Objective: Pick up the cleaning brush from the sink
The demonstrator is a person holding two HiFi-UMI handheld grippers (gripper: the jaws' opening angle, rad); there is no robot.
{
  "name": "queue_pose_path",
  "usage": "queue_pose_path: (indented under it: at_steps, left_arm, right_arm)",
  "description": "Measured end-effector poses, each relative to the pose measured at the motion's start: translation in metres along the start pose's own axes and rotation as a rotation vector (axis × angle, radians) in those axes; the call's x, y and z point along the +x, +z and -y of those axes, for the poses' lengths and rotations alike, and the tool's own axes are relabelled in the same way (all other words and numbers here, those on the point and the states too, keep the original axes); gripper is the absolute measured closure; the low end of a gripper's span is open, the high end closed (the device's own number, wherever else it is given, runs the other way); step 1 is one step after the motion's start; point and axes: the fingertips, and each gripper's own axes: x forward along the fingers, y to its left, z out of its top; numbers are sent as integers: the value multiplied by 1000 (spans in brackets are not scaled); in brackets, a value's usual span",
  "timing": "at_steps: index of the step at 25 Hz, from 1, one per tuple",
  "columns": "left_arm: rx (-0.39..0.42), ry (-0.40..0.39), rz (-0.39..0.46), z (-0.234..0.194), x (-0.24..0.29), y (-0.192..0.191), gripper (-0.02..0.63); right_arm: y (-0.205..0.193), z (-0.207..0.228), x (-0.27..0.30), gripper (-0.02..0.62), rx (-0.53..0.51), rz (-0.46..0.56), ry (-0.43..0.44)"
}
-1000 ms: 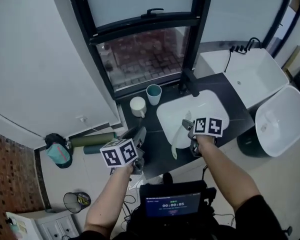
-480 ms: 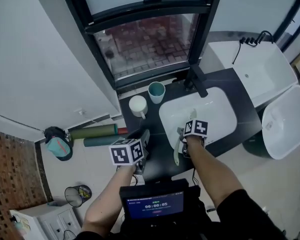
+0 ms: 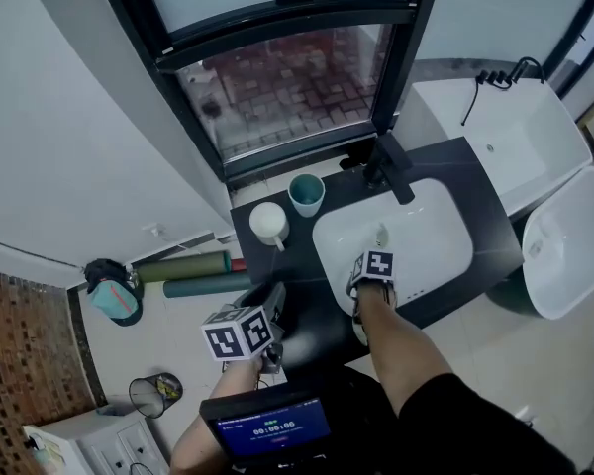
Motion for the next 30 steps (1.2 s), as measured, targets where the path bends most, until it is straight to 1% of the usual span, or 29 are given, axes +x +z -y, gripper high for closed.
queue_pose_path:
  at_steps: [3,6,11,14,16,18,19,21,22,25,28,30]
  left_arm:
    - [-27,-19,12,-1,-2,-1,488]
    - [-21,-35,19,5,-8,1,488]
    - [-7,-95,27,34,-30,-8,488]
    - [-2,-147,52,57,-55,-16,488]
    - [-6,-211,72,75,-71,-22,495]
    - [-26,-284,91,95,-86,-30,542]
    - [-26,-312,101,105,-92,-33,545]
    - [8,-349,123,124,-102,-35,566]
    - [31,-363,136,134,-106,-36,566]
    - [73,-394,160,176,-111,-48,568]
    - [106,-412,179,229,-117,-68,585]
    - [106,-422,208,270,-121,-83,595]
  right_arm:
    - [1,2,-1,541,68,17,17]
    - [1,3,-13,566,105,46,42]
    - [-12,6,-50,569,163,130,142]
    - [-26,6,-87,569,180,211,224]
    - [-39,4,-115,569,201,265,296]
    - [-56,2,-146,569,200,312,367]
    - [-66,2,-161,569,194,335,401]
    - [-79,4,-193,569,183,391,470]
    - [-83,8,-209,569,176,422,501]
    - [-94,35,-254,569,148,497,578]
    - [-114,78,-294,569,123,549,644]
    - [-128,114,-324,569,95,578,684]
